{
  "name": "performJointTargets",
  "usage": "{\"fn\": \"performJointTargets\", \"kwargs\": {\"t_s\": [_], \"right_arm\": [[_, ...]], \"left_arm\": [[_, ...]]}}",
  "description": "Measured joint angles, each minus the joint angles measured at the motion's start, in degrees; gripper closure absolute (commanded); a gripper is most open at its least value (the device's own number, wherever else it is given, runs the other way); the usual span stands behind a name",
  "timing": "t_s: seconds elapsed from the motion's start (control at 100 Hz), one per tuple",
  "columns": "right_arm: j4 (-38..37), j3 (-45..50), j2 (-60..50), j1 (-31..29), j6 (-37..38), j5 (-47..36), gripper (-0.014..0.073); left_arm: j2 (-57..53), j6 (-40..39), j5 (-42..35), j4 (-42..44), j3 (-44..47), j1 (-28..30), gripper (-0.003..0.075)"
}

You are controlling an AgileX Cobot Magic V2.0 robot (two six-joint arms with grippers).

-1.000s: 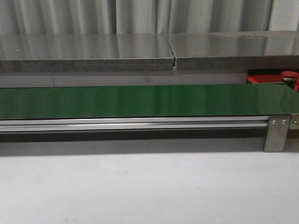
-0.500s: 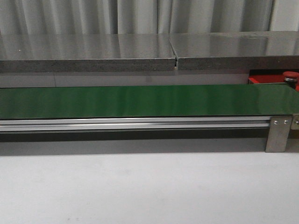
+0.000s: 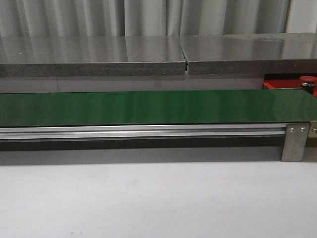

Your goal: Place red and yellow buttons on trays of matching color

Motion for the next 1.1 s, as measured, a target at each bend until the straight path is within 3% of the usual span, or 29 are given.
{"fn": "performJointTargets", "kwargs": {"t_s": [0.4,0.47,0.62,0.69,1.1], "right_arm": [[0.00,0.00,0.00,0.00,0.00,0.00,0.0602],[0.00,0.00,0.00,0.00,0.00,0.00,0.0602],[0.00,0.00,0.00,0.00,0.00,0.00,0.0602],[0.00,0.00,0.00,0.00,0.00,0.00,0.0602],[0.00,0.00,0.00,0.00,0.00,0.00,0.0602]], "left_arm": [[0.51,3.98,-0.26,-2.06,4.71,-1.67,0.0573],[1.14,4.25,-0.16,-2.06,4.71,-1.70,0.0495],[2.69,4.49,0.07,-2.06,4.71,-1.70,0.0246],[3.01,4.49,0.07,-2.06,4.71,-1.80,0.0183],[3.13,2.16,-4.24,-2.16,1.27,-1.33,0.0185]]}}
